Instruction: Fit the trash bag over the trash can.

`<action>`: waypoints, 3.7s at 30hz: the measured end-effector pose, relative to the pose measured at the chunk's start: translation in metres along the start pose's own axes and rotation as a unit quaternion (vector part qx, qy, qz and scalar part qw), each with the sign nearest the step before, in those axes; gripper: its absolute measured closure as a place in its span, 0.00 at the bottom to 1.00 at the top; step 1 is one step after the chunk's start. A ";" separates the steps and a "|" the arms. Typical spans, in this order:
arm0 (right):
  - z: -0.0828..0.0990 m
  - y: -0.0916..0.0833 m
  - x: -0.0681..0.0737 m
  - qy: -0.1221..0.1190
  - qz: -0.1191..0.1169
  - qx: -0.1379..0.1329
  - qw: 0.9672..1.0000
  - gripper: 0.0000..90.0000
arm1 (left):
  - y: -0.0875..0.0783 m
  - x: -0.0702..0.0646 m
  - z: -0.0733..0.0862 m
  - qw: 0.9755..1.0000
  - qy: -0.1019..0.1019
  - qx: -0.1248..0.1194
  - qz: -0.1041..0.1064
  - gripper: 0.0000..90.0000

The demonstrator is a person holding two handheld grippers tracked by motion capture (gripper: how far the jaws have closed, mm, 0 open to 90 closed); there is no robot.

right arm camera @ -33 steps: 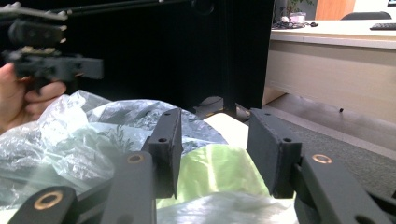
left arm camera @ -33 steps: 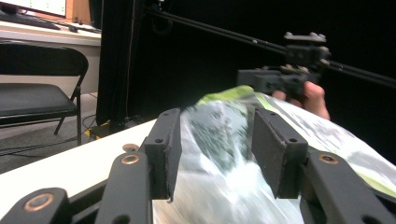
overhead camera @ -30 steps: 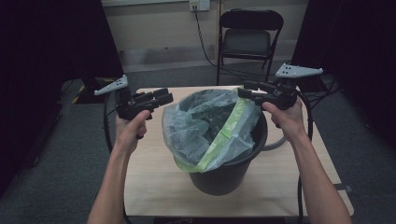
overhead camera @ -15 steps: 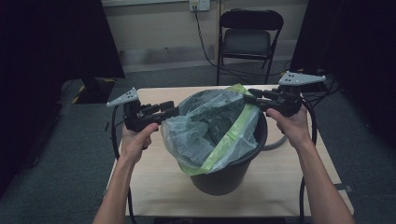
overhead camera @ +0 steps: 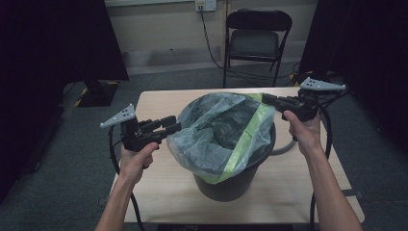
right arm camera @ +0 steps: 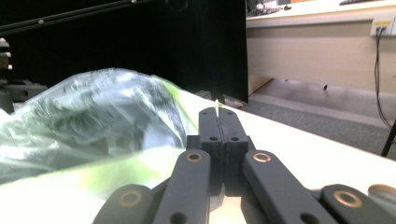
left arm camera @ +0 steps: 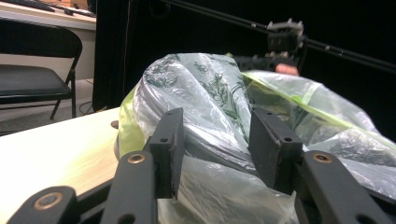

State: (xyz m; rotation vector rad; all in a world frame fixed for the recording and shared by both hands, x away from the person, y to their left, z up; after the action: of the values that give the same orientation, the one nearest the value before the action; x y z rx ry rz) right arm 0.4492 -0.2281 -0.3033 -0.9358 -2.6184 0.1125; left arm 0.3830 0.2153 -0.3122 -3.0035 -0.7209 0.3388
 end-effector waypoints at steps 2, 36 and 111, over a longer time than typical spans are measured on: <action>0.010 0.002 -0.002 0.011 -0.009 0.001 1.000 1.00 | 0.000 -0.001 0.000 1.000 0.001 0.000 -0.002 0.62; -0.015 0.006 0.018 -0.034 0.016 -0.006 0.999 0.60 | 0.039 0.048 -0.025 1.000 -0.011 0.020 -0.012 0.98; -0.012 0.007 -0.007 -0.002 0.028 -0.014 1.000 0.63 | 0.040 0.052 -0.025 1.000 -0.007 0.018 0.017 1.00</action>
State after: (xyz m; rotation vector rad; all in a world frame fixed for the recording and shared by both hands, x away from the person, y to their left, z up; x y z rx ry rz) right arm 0.4622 -0.2279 -0.2957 -1.0194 -2.6041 0.0917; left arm 0.4512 0.2037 -0.3020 -2.9857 -0.6569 0.3693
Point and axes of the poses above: each handheld gripper's, and its own axes: y roughly forward along the jaws, z roughly out of its underside, x roughly to its left, the point moved 1 cm from there along y, roughly forward along the jaws, and after that the axes turned 5 degrees about y, right-handed, at the moved point
